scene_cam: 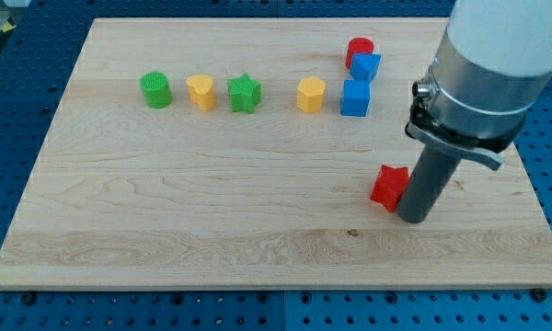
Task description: Place the red star below the cube
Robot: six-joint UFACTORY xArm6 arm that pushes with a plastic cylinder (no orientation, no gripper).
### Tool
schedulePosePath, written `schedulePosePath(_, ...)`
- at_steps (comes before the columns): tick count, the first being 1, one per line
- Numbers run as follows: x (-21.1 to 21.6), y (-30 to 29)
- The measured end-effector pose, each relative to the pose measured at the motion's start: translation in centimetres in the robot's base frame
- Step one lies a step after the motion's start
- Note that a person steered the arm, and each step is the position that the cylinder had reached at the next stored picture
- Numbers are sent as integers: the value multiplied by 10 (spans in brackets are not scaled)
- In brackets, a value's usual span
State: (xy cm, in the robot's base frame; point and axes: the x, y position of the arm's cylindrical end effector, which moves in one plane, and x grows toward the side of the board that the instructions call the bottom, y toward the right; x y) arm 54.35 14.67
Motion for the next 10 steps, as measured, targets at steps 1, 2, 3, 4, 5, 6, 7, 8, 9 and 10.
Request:
schedulePosePath(1,-21,8)
schedulePosePath(2,-40,17)
schedulePosePath(3,-31,27)
schedulePosePath(4,-19,28)
schedulePosePath(5,-18,27)
schedulePosePath(6,-18,17)
schedulePosePath(7,-18,-6)
schedulePosePath(8,-18,-26)
schedulePosePath(9,-18,-43)
schedulePosePath(10,-18,-59)
